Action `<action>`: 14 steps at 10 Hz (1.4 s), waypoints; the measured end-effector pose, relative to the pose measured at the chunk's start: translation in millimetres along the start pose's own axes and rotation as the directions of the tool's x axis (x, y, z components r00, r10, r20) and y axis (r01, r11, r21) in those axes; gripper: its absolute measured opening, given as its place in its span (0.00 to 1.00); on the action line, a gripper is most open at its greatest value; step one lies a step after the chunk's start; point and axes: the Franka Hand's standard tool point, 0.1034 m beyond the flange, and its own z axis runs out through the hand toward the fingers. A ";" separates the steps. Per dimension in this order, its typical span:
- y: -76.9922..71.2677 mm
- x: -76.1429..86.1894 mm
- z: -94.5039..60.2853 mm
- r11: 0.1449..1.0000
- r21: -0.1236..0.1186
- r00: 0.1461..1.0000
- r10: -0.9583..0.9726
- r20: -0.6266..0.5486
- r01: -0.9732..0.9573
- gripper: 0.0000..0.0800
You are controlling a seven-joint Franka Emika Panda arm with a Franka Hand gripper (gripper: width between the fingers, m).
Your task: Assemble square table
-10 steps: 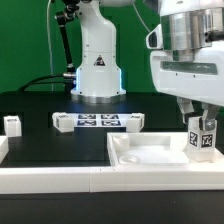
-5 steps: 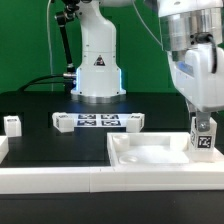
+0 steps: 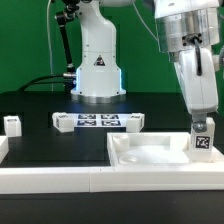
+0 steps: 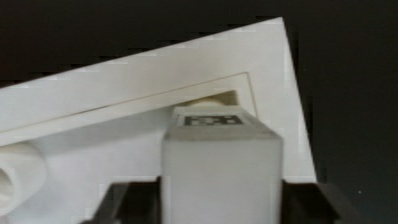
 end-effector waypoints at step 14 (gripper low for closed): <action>6.8 -6.6 -0.4 0.331 -0.147 0.339 -0.940 0.030 0.932 0.81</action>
Offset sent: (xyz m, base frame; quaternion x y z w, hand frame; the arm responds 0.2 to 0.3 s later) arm 0.0077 0.0067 0.0027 -0.0036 -0.0235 -0.2070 0.9780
